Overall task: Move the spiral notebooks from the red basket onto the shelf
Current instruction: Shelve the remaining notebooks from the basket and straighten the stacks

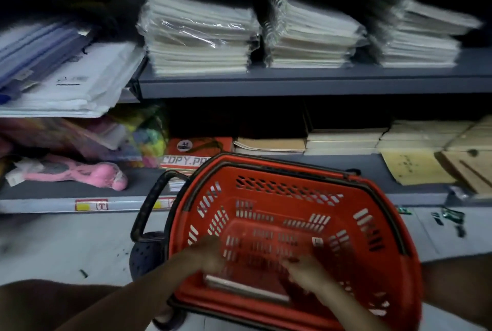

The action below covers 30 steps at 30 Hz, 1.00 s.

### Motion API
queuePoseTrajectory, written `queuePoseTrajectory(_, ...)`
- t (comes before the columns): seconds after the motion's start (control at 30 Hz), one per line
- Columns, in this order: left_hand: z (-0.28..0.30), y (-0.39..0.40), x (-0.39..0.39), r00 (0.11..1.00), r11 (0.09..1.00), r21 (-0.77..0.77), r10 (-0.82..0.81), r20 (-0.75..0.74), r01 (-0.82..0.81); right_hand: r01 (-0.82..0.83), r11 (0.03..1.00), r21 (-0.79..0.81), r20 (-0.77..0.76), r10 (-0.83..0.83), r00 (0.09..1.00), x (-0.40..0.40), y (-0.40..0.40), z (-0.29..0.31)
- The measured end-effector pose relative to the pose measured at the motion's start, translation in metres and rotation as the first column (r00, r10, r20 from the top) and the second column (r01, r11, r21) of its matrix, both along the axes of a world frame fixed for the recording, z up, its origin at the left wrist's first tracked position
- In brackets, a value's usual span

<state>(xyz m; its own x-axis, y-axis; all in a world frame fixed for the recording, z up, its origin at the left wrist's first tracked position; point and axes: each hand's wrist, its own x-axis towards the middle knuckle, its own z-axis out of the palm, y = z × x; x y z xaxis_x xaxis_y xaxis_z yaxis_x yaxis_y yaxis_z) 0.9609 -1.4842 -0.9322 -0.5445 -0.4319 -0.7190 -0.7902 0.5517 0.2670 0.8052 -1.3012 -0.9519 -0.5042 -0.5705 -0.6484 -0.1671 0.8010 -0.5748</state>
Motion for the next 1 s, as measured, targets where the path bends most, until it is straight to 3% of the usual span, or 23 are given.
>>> queuePoseTrajectory(0.07, -0.008, 0.011, 0.003, 0.993, 0.994, 0.077, -0.079, 0.085, 0.072, -0.146, 0.989, 0.031, 0.002, 0.146, 0.989, 0.007, 0.004, -0.002)
queuePoseTrajectory(0.2, -0.016, 0.023, -0.006, 0.973, 0.986, 0.112, -0.145, 0.182, 0.126, -0.149, 0.978, 0.150, 0.090, 0.136, 0.987, 0.013, 0.005, -0.001)
queuePoseTrajectory(0.33, -0.007, 0.020, -0.014, 0.979, 0.993, 0.045, 0.097, 0.181, -0.107, 0.027, 0.994, 0.103, 0.194, -0.047, 0.980, 0.016, 0.006, -0.005)
queuePoseTrajectory(0.37, -0.003, 0.021, -0.015, 0.972, 0.974, 0.061, 0.209, 0.112, -0.217, 0.070, 0.994, 0.084, 0.217, -0.087, 0.972, 0.016, 0.005, -0.006)
queuePoseTrajectory(0.47, -0.006, 0.018, -0.015, 0.957, 0.947, 0.139, 0.286, 0.044, -0.290, 0.193, 0.979, 0.066, 0.313, -0.204, 0.928, 0.017, 0.005, -0.006)
queuePoseTrajectory(0.53, -0.007, 0.017, -0.019, 0.786, 0.737, 0.319, 0.616, 0.046, -0.596, 0.300, 0.951, 0.071, 0.321, -0.307, 0.896, 0.018, 0.006, -0.005)
queuePoseTrajectory(0.57, -0.005, 0.015, -0.019, 0.775, 0.729, 0.335, 0.631, 0.009, -0.597, 0.373, 0.926, 0.063, 0.312, -0.373, 0.874, 0.020, 0.007, -0.004)
queuePoseTrajectory(0.67, 0.016, 0.012, -0.020, 0.678, 0.556, 0.510, 0.731, 0.076, -0.656, 0.587, 0.808, 0.042, 0.285, -0.573, 0.768, 0.018, 0.008, 0.000)
queuePoseTrajectory(0.8, 0.052, 0.007, -0.019, 0.584, 0.396, 0.692, 0.811, 0.046, -0.604, 0.691, 0.721, 0.050, 0.449, -0.634, 0.629, 0.004, 0.003, 0.029)
queuePoseTrajectory(0.87, 0.069, 0.007, -0.013, 0.567, 0.356, 0.772, 0.824, 0.007, -0.526, 0.681, 0.729, -0.062, 0.462, -0.584, 0.667, -0.005, -0.001, 0.052)
queuePoseTrajectory(1.0, 0.102, 0.018, 0.000, 0.507, 0.324, 0.859, 0.857, -0.090, -0.396, 0.589, 0.754, -0.289, 0.346, -0.492, 0.799, -0.013, 0.005, 0.105)
